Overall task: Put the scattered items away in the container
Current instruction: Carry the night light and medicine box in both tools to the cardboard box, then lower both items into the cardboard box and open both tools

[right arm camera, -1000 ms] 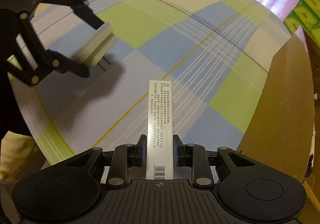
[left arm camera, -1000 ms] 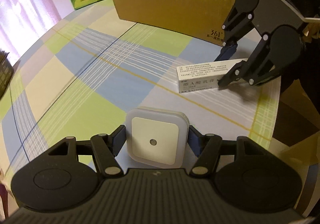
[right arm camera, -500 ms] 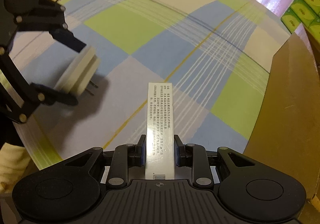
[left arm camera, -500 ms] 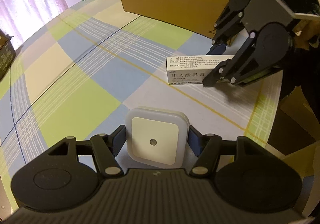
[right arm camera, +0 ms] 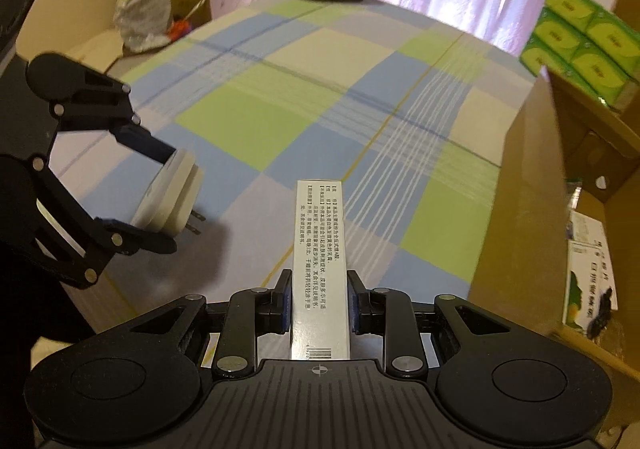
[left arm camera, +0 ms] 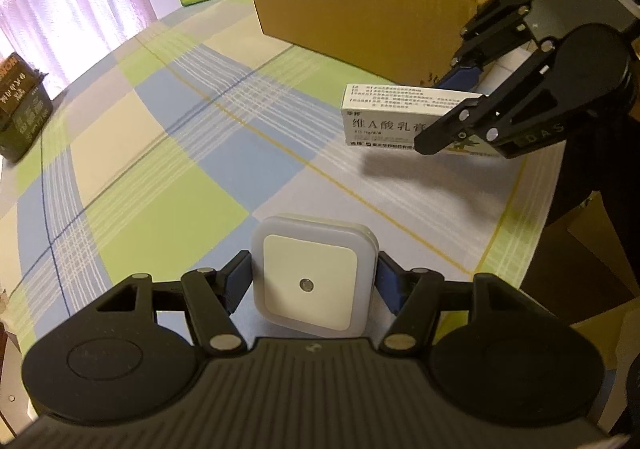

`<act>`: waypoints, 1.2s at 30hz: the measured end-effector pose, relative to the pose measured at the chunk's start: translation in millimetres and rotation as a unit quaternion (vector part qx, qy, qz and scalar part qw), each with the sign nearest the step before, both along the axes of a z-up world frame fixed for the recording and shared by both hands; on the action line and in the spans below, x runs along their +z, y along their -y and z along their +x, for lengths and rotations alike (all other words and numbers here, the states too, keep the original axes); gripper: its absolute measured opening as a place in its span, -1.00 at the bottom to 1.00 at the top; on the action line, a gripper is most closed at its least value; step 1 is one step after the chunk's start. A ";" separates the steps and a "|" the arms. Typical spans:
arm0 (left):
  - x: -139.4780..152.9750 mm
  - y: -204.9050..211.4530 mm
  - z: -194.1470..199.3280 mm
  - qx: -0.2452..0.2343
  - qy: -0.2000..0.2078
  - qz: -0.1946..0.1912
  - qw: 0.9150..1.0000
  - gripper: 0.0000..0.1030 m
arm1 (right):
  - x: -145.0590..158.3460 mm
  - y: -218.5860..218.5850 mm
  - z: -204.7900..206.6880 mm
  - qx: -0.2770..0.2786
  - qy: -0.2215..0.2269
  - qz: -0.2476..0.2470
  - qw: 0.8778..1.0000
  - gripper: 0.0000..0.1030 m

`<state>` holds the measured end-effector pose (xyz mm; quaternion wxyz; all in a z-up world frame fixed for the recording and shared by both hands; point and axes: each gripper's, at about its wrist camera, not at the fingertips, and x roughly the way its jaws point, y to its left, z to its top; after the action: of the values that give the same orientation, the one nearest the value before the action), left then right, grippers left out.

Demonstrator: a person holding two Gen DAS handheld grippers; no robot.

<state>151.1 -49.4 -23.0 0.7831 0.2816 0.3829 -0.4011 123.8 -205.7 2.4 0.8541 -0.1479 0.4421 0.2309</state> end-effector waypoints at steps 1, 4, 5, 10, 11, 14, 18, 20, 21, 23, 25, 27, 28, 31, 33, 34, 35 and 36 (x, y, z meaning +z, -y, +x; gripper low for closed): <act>3.1 1.5 0.4 0.001 0.002 0.001 1.000 0.18 | 3.8 2.0 -1.4 -0.002 0.004 0.002 1.000 -0.45; 12.5 9.7 0.3 0.004 0.009 0.009 1.000 0.18 | 14.3 8.8 -3.9 -0.009 0.017 0.009 1.000 -0.45; 16.0 13.0 0.3 0.006 0.011 0.011 1.000 0.18 | 19.0 10.7 -5.9 -0.013 0.022 0.012 1.000 -0.45; 33.0 30.5 0.7 0.034 0.019 0.006 0.999 0.18 | 42.5 23.8 -11.2 -0.034 0.052 0.031 0.998 -0.45; 36.5 35.0 0.6 0.039 0.019 0.003 0.999 0.18 | 47.4 27.1 -12.1 -0.040 0.059 0.035 0.997 -0.45; 45.0 47.6 0.9 0.047 0.018 -0.006 0.999 0.18 | 61.5 37.8 -15.1 -0.056 0.076 0.047 0.994 -0.45; 53.8 66.4 -0.4 0.046 0.023 -0.015 0.999 0.18 | 79.1 52.2 -16.2 -0.074 0.093 0.059 0.991 -0.45; 56.9 74.3 -0.6 0.043 0.024 -0.019 0.999 0.18 | 86.0 58.9 -16.2 -0.082 0.101 0.061 0.990 -0.45; 58.3 78.1 -1.0 0.042 0.024 -0.022 0.999 0.18 | 88.7 61.8 -16.8 -0.086 0.104 0.063 0.989 -0.45; 61.6 85.0 -2.3 0.039 0.025 -0.025 0.999 0.18 | 94.1 68.0 -17.6 -0.093 0.111 0.064 0.987 -0.45; 64.0 90.7 -3.9 0.035 0.026 -0.028 0.999 0.18 | 98.0 74.2 -18.0 -0.099 0.116 0.065 0.986 -0.45; 65.9 97.0 -5.6 0.029 0.027 -0.029 0.999 0.18 | 100.8 80.4 -18.8 -0.107 0.119 0.068 0.985 -0.45; 66.6 99.5 -6.3 0.028 0.027 -0.029 0.999 0.18 | 102.2 83.3 -19.2 -0.110 0.121 0.069 0.984 -0.45; 68.9 106.9 -6.8 0.022 0.027 -0.032 0.999 0.18 | 105.2 93.1 -20.6 -0.123 0.126 0.075 0.981 -0.45; 71.9 112.3 -7.3 0.019 0.029 -0.034 0.999 0.18 | 106.8 100.9 -21.4 -0.134 0.128 0.079 0.980 -0.45; 74.0 115.5 -6.9 0.019 0.029 -0.036 0.999 0.18 | 107.4 104.9 -21.5 -0.139 0.129 0.080 0.979 -0.45; 76.9 119.5 -6.3 0.018 0.030 -0.041 0.999 0.18 | 107.9 109.3 -22.1 -0.145 0.130 0.080 0.978 -0.45; 79.5 123.0 -6.0 0.017 0.029 -0.045 0.998 0.18 | 108.3 113.7 -22.7 -0.151 0.131 0.081 0.977 -0.45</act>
<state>145.1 -172.4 56.5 0.8124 0.2514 0.3462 -0.3962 101.1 -319.4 110.7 0.9386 -0.0390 0.3237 0.1128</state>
